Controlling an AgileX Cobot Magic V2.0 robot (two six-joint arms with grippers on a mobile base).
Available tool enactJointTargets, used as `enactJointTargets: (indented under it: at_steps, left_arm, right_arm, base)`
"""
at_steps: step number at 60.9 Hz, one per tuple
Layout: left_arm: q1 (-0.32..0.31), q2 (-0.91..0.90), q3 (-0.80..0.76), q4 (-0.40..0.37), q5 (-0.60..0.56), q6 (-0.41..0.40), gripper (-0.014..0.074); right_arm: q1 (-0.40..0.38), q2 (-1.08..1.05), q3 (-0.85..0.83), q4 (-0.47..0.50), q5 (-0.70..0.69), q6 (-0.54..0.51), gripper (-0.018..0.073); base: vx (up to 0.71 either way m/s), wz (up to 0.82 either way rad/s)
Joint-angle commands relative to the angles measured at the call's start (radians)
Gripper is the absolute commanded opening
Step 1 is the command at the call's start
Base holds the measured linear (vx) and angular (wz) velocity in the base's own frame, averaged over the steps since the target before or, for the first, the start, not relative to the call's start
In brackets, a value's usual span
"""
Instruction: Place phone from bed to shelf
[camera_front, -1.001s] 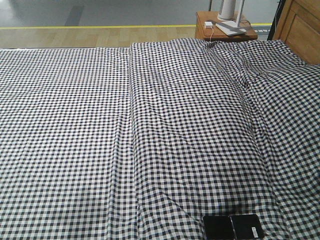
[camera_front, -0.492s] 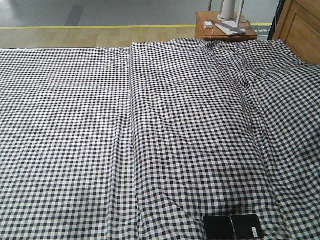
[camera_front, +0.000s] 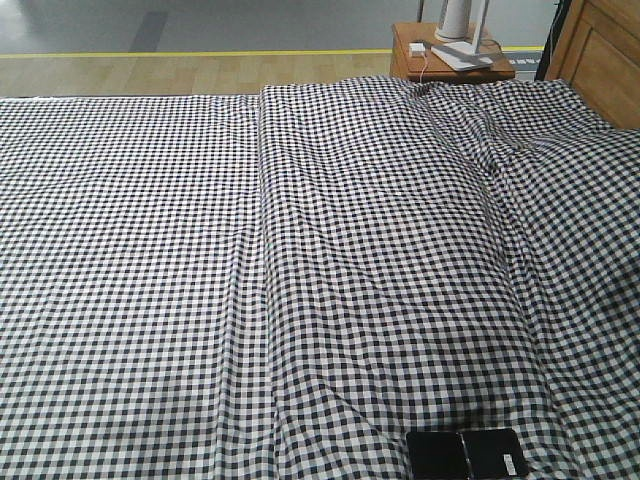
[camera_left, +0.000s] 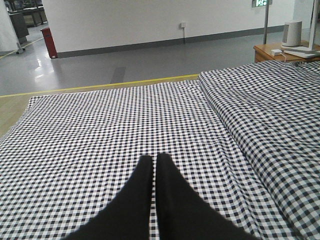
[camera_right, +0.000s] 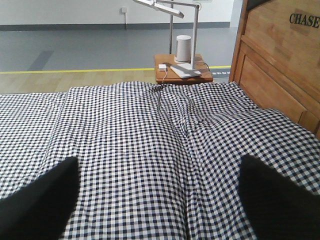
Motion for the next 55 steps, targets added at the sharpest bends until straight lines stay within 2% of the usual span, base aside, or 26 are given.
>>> enactJointTargets:
  at_steps: [1, 15, 24, 31, 36, 49, 55]
  left_arm:
    - [0.001, -0.013, -0.021, -0.009, -0.072, -0.006, 0.0001]
    - [0.001, -0.013, -0.021, -0.009, -0.072, -0.006, 0.0001]
    - [0.001, -0.013, -0.021, -0.009, -0.072, -0.006, 0.0001]
    - [0.001, -0.013, -0.021, -0.009, -0.072, -0.006, 0.0001]
    - [0.001, -0.013, -0.021, -0.009, -0.072, -0.006, 0.0001]
    - [0.001, -0.013, -0.021, -0.009, -0.072, -0.006, 0.0001]
    - [0.001, -0.013, -0.021, -0.009, -0.072, -0.006, 0.0001]
  right_arm:
    - [0.001, 0.002, -0.032, -0.005, -0.118, -0.008, 0.0728]
    - [0.001, 0.002, -0.032, 0.007, -0.238, 0.035, 0.0701]
    - [0.001, 0.002, -0.032, 0.032, -0.189, 0.101, 0.0668]
    - [0.001, 0.002, -0.038, 0.086, -0.108, 0.101, 0.0643]
    - [0.001, 0.011, -0.07, 0.13, -0.002, 0.1, 0.0627]
    - [0.0, 0.154, -0.27, 0.12, 0.349, 0.08, 0.0615]
    - [-0.005, 0.258, -0.339, 0.091, 0.423, 0.081, 0.0613]
  base:
    - [0.0, 0.0]
    - [0.0, 0.0]
    - [0.0, 0.0]
    - [0.0, 0.0]
    - [0.0, 0.0]
    - [0.0, 0.0]
    - [0.0, 0.0]
